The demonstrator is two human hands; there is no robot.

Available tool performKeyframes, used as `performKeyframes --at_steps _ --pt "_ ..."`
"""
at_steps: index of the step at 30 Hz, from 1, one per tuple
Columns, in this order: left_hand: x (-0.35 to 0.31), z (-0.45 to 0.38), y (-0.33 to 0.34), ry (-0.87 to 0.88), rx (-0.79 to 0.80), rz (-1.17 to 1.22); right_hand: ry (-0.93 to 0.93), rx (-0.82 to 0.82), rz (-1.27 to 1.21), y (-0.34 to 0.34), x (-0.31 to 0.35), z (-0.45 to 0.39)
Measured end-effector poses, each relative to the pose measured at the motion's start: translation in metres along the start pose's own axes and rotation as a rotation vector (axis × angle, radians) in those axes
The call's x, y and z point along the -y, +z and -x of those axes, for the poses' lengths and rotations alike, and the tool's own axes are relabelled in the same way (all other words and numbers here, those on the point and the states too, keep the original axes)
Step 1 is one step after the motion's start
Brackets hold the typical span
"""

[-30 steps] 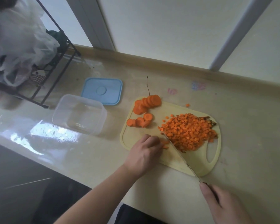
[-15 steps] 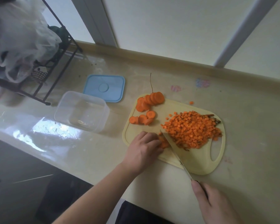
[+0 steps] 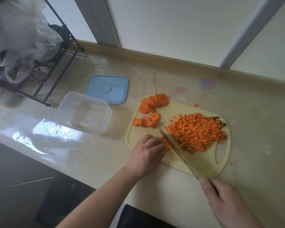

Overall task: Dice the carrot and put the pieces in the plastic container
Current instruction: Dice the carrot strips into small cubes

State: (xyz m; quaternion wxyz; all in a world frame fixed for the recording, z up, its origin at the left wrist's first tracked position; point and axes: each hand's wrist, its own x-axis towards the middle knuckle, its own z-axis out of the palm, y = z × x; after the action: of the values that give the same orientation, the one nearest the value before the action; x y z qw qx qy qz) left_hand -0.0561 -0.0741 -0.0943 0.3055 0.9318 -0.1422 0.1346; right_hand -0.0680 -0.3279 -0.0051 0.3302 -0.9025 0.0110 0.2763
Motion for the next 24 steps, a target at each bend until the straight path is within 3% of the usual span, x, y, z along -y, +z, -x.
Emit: performKeyframes --at_steps 7,18,24 --pt "0.002 0.003 0.002 -0.023 -0.019 0.027 -0.090 0.067 0.029 -0.015 0.005 -0.020" --pt "-0.005 0.004 0.008 -0.156 -0.024 0.059 0.073 0.052 -0.022 -0.007 -0.005 -0.008" --pt "-0.002 -0.003 0.006 -0.130 0.022 0.065 0.118 0.031 -0.043 0.019 0.005 0.008"
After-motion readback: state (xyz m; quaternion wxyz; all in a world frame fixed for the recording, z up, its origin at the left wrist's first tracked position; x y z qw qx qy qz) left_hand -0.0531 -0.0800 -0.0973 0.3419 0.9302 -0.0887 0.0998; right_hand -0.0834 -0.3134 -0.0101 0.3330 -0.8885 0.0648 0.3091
